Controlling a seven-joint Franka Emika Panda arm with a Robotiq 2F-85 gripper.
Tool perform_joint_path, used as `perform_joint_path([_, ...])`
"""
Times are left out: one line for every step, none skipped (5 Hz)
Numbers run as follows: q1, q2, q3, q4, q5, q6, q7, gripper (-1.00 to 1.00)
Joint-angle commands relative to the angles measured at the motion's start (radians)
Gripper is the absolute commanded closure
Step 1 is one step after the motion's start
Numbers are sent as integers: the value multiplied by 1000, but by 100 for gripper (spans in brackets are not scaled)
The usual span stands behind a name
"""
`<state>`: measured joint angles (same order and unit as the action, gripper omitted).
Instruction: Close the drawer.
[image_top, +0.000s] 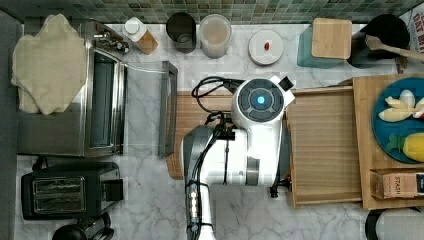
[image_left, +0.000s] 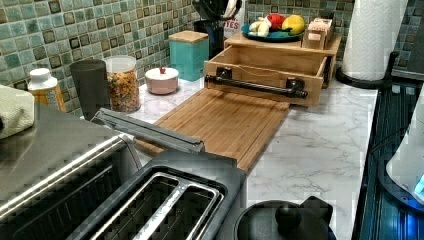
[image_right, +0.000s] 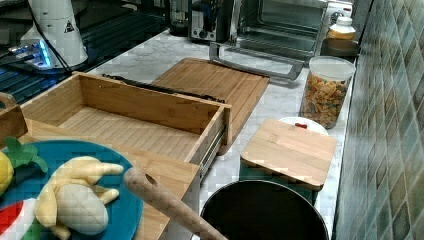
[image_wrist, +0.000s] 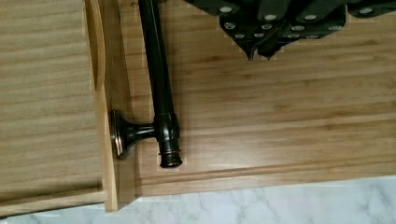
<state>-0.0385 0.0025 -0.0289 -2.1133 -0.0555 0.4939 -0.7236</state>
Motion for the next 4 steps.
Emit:
perform_joint_path([-2,-68,-10,-171,28,80,-93,100])
perform_joint_path([-7,-51,-17,-250,29,213,-118,100])
perform_joint_path([-22,-38,-9,-306,32,291,-99,100])
perform_joint_path([-25,-6,-27,-318,15,305,-107,100])
